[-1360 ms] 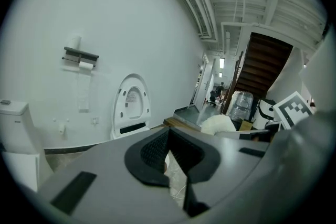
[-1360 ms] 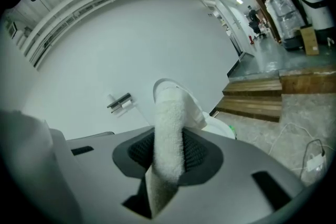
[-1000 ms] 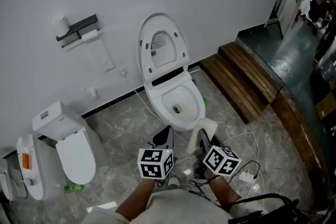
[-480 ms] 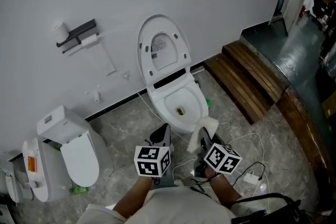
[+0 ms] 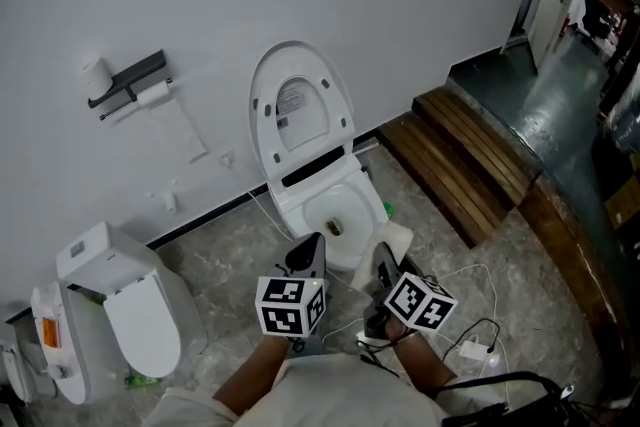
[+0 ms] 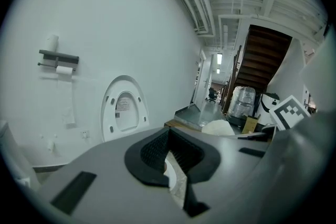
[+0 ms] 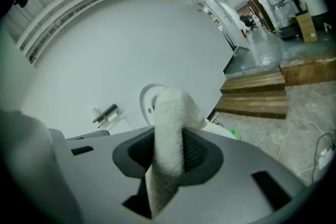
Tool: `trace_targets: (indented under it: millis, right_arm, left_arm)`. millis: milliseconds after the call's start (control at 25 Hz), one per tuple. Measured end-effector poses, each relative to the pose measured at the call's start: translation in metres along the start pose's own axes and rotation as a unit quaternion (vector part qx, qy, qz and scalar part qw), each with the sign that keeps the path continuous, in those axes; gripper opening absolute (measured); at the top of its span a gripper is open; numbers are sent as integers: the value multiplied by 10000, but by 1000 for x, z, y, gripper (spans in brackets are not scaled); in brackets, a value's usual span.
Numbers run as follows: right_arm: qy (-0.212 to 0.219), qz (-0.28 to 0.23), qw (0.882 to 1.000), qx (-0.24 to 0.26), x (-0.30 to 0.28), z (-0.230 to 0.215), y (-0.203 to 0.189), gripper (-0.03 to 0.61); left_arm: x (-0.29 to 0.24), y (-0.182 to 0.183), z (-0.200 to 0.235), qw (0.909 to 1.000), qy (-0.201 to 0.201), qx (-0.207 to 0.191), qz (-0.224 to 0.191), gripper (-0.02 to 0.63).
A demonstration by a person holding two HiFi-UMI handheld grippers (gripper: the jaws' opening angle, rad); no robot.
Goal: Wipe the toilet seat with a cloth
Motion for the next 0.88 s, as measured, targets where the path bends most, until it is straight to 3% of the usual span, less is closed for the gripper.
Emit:
trace_targets:
  millis: [480,880]
  right_arm:
    - [-239,115,9996,-125,-85,7,6,100]
    - [-407,191,9989,-93,-179,19,19,100]
  left_arm:
    - [-74,5,42,9997,-163,111,164,-5]
    - [-156,24,105,9994,-128,173,281,-3]
Point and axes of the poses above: the fingertips, and each gripper's own axes: x backward along the fingers, z to its left, y out of its top, the point moved 6 cm from there along x, backward along the fingers, and after that the axes turned 14 degrees about -z, right-handed, at the moved point
